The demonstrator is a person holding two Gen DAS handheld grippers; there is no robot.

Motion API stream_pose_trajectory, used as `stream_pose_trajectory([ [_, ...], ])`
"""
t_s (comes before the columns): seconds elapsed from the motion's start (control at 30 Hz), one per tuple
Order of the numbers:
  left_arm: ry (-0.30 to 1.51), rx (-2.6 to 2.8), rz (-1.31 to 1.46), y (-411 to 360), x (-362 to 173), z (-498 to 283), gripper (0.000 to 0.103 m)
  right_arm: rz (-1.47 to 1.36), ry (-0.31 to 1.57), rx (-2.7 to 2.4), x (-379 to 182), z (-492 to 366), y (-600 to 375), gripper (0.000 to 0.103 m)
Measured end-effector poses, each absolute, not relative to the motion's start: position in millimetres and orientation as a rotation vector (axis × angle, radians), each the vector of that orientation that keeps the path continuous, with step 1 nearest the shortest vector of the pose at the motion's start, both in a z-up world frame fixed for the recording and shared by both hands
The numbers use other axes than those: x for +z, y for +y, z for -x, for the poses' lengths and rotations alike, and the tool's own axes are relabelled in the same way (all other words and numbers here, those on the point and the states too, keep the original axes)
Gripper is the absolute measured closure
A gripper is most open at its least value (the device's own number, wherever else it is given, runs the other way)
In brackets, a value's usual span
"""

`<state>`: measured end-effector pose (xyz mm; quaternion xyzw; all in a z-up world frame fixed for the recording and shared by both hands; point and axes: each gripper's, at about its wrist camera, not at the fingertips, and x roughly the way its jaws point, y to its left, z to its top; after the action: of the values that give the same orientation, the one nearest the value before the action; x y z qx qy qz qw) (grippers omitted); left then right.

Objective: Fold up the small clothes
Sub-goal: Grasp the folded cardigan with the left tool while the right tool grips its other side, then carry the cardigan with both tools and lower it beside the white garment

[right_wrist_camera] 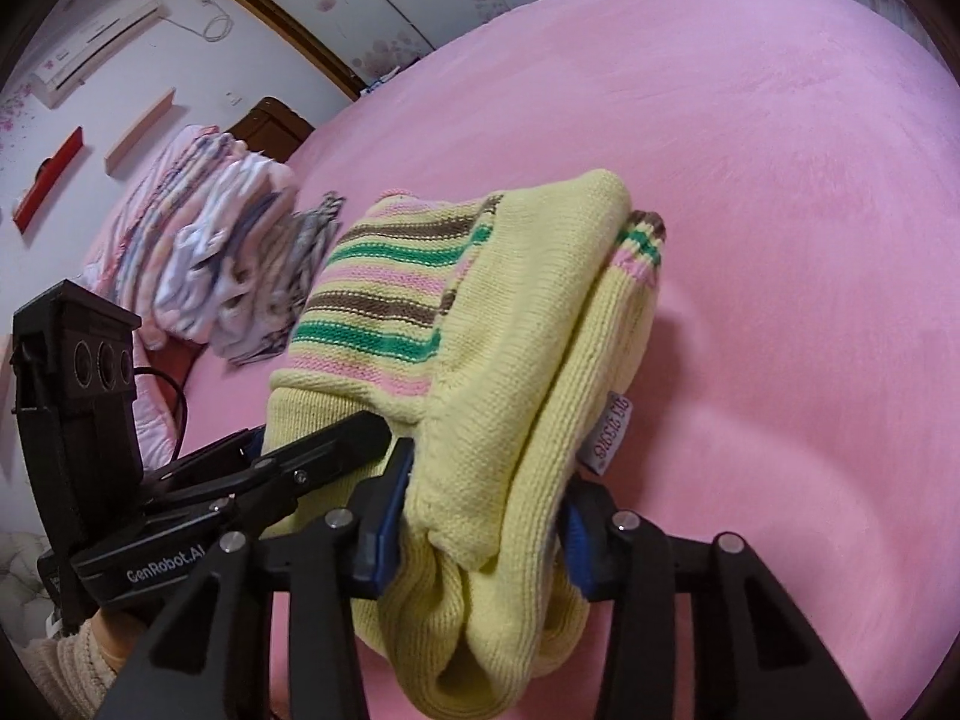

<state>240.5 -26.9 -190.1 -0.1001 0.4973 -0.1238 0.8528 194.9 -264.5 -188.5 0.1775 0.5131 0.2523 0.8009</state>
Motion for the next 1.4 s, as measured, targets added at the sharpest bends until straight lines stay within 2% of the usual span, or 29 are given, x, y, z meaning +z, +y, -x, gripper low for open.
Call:
stream_pose_trajectory([
  [0.3,1.006,-0.21,0.194,36,-138,-169,0.047,-0.367,1.101,0.603,-146,-140,-198,0.06],
  [0.47,0.894,-0.177,0.196,105,-71,-156,0.047,-0.346,1.038,0.666,-93,-147,-142,0.06],
  [0.77,0.763,-0.049,0.118,239,59,-216,0.047,-0.345,0.937,0.791,19,-229,-2,0.06],
  [0.9,0.742,0.014,0.118,298,95,-257,0.047,-0.347,0.907,0.814,55,-279,66,0.06],
  [1.0,0.746,0.04,0.135,343,100,-290,0.047,-0.372,0.923,0.819,59,-319,109,0.06],
  [1.13,0.775,0.044,0.185,394,75,-337,0.046,-0.366,0.929,0.812,45,-361,156,0.06],
  [1.4,0.863,0.067,0.252,436,-10,-407,0.046,-0.442,1.029,0.75,-38,-420,196,0.06],
])
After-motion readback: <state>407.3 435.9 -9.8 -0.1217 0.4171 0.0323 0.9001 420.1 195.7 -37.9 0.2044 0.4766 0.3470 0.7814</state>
